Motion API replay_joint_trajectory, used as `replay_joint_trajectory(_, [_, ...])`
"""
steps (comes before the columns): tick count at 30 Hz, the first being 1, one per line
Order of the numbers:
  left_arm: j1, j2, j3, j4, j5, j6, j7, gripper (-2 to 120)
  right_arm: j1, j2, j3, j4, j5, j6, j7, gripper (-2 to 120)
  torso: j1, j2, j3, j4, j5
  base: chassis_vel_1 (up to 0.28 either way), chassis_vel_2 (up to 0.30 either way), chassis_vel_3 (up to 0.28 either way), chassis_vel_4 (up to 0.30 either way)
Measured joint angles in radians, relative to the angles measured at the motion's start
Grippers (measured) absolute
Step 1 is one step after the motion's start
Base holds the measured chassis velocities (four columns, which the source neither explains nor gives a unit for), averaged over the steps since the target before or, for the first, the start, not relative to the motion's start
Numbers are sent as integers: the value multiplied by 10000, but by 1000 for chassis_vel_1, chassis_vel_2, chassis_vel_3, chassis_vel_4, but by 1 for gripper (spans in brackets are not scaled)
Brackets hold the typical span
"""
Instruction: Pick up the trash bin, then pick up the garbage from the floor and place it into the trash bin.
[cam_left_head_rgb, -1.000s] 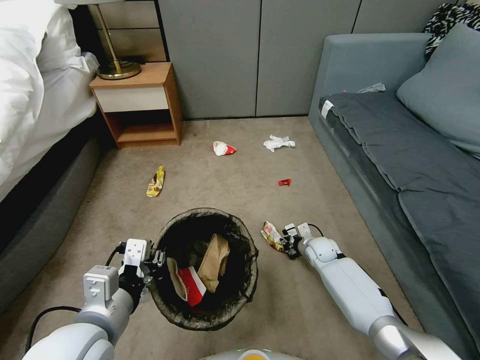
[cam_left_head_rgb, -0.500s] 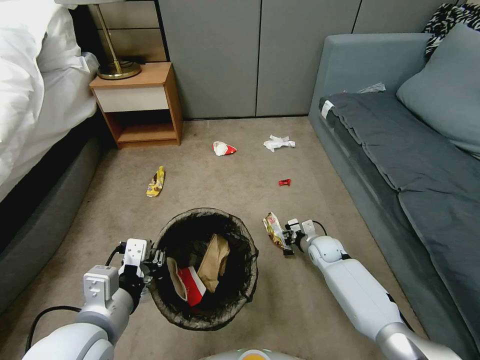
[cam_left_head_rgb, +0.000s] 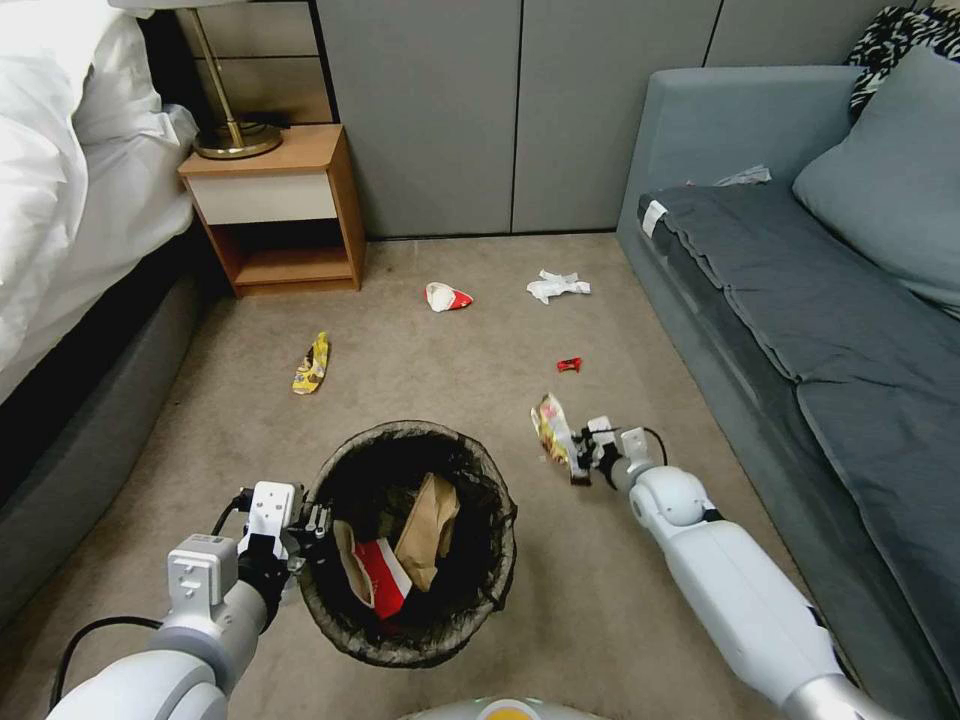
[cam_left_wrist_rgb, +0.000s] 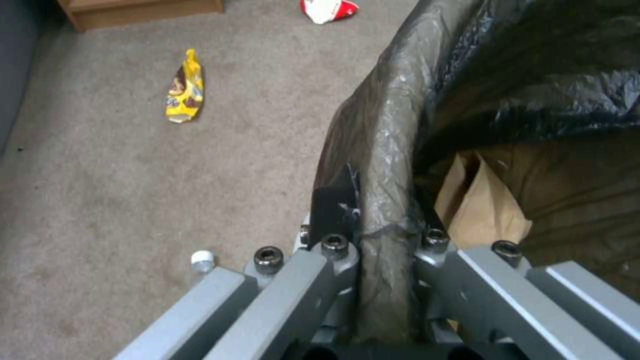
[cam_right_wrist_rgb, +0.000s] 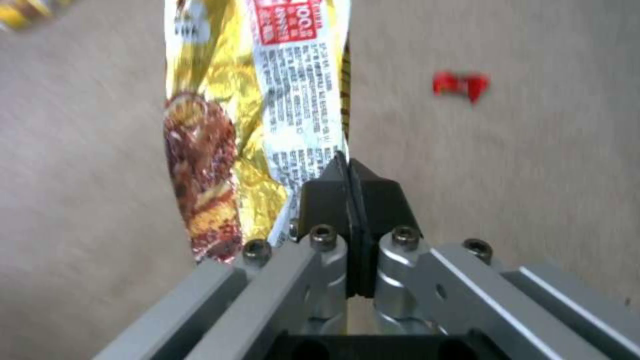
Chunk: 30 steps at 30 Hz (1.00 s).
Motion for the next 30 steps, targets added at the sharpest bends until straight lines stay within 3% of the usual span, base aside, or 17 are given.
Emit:
replay_joint_trajectory(6, [9,18,16,0,-9,3,-1,1,-1155,-860,360,3648,421,-587,385,0,0,1,0,1,-3,0,0,0,0])
replay_joint_trajectory(7, [9,18,16,0,-9,3,-1,1,-1155,-860,360,3648,421,-587,385,0,0,1,0,1,-3,0,0,0,0])
replay_joint_trajectory(14, [-31,47,46,0,-26,6,-5,1,-2500,-1571,409,6654,693,-1106,568,0,0,2,-1,2,-4,0,0,0,0])
replay_joint_trajectory(21, [-48,60,68,0,-34,14,-6,1,-3671,-2100,188,8510,762,-1380,577,0,-1,2,0,0,-1,0,0,0,0])
replay_joint_trajectory(30, [-65,73,129,0,-39,31,-6,1,-4131,-2316,-327,9299,637,-1469,135,0,0,1,0,1,-3,0,0,0,0])
